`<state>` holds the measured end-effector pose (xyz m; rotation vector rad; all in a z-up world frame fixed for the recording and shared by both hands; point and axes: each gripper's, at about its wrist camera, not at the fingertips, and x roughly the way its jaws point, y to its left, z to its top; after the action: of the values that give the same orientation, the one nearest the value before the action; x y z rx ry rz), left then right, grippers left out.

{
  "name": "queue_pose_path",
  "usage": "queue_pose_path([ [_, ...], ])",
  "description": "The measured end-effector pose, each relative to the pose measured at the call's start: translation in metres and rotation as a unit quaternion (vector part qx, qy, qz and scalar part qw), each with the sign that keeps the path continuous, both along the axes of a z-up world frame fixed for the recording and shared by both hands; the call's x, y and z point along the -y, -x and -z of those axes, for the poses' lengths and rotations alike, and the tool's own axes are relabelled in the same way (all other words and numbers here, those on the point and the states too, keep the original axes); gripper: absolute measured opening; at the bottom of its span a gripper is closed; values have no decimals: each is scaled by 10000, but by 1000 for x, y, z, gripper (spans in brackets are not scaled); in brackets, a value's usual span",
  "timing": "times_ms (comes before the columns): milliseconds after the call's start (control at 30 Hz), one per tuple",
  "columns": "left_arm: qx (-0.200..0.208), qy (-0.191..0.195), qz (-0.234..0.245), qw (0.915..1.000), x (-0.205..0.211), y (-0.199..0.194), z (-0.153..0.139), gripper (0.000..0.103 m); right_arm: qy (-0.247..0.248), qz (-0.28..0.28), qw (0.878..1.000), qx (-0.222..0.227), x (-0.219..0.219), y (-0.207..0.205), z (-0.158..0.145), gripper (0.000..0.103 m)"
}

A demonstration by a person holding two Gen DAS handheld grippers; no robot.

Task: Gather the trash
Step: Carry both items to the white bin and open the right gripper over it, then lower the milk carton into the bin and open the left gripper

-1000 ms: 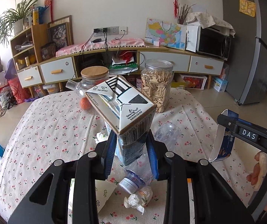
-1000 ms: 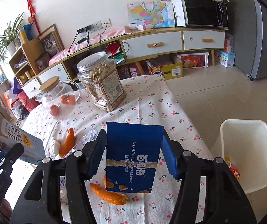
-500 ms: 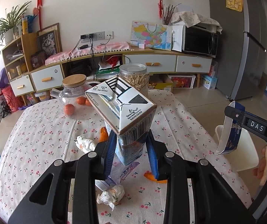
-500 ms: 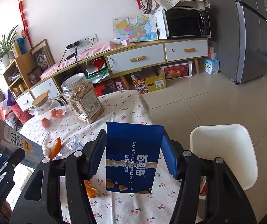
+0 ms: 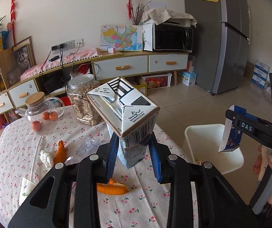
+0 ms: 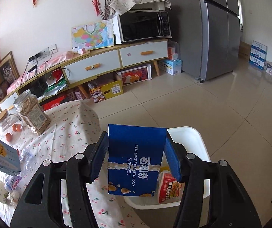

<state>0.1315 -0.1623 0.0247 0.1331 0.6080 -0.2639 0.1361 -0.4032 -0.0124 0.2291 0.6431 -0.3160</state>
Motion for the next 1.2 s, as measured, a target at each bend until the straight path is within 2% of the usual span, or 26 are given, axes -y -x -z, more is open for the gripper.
queue_pose_path([
  [100, -7, 10, 207, 9998, 26, 0, 0, 32, 64, 189, 9998, -43, 24, 2, 0, 54],
  [267, -88, 66, 544, 9985, 71, -5, 2, 32, -256, 291, 9992, -68, 57, 4, 7, 55],
  [300, -96, 66, 617, 9980, 80, -5, 2, 32, -285, 307, 9991, -83, 59, 4, 10, 63],
  [333, -98, 59, 692, 9975, 88, -6, 3, 32, -307, 360, 9989, -78, 62, 5, 11, 75],
  [533, -234, 155, 982, 9948, 131, -14, 9, 32, -424, 889, 9951, -39, 89, 18, 12, 88],
  [600, -350, 237, 1044, 9936, 142, -18, 12, 32, -420, 1138, 9926, -48, 100, 25, 12, 89],
  [800, -492, 200, 1241, 9909, 179, -24, 21, 32, -14, 1816, 9833, -84, 123, 41, 11, 91],
  [1033, -665, 194, 1505, 9862, 215, -26, 30, 33, 409, 2152, 9751, -345, 133, 44, 14, 94],
  [1067, -701, 188, 1531, 9855, 220, -27, 32, 34, 441, 2178, 9743, -359, 133, 45, 14, 94],
  [1133, -817, 190, 1505, 9850, 225, -31, 37, 59, 451, 2209, 9735, -372, 135, 46, 15, 95],
  [1200, -849, 234, 1395, 9863, 223, -34, 37, 65, 439, 2211, 9736, -361, 134, 47, 15, 96],
])
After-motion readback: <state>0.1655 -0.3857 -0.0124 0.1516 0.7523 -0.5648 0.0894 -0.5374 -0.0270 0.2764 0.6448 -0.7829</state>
